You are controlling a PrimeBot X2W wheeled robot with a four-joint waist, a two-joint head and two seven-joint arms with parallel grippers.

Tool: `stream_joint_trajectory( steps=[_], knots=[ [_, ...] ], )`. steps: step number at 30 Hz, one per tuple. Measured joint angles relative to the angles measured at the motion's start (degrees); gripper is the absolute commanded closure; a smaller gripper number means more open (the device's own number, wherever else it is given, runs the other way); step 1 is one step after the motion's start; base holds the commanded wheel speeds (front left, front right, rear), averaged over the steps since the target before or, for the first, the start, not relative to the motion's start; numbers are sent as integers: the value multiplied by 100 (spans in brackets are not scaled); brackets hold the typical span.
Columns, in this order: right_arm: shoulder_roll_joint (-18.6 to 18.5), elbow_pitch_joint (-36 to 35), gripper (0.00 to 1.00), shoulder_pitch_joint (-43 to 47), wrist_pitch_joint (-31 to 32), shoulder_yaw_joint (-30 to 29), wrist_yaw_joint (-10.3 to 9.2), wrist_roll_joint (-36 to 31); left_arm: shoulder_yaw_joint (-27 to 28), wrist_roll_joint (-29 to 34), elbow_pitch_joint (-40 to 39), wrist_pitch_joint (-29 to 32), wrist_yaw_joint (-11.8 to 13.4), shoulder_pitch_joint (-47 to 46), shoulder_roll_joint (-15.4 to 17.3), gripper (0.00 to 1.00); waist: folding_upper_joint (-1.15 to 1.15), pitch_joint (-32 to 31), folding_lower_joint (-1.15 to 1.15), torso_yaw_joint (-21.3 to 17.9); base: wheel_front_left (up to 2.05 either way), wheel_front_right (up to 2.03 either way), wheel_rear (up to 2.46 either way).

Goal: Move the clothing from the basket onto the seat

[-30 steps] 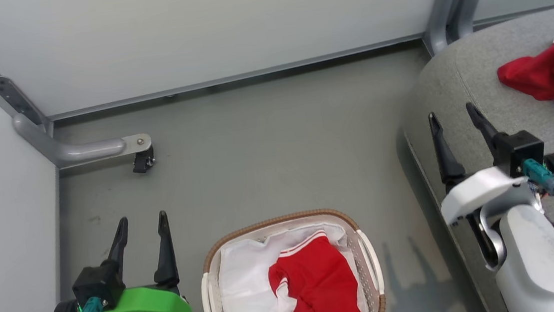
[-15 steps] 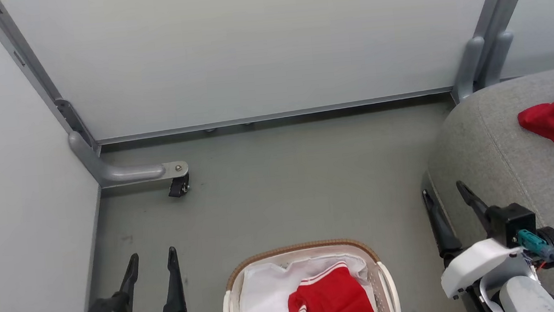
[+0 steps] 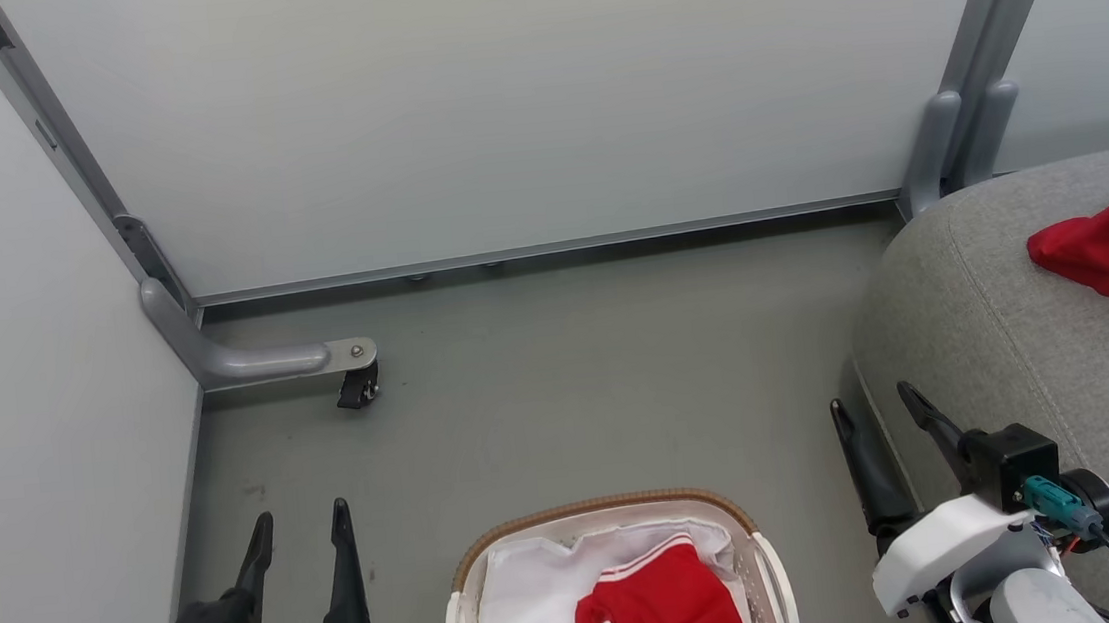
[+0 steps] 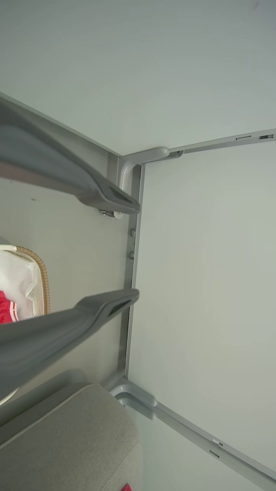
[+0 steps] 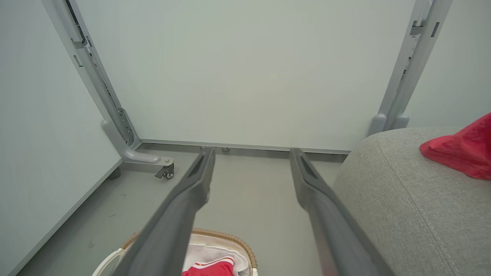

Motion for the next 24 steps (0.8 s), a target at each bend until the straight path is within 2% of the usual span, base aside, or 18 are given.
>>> stream_joint_trajectory(
  steps=[24],
  knots=[
    [-1,3,0,-27,0,30,0,2,-64,26,26,0,-21,-6,0,0,0,66,0,-115,0,0,0]
  ],
)
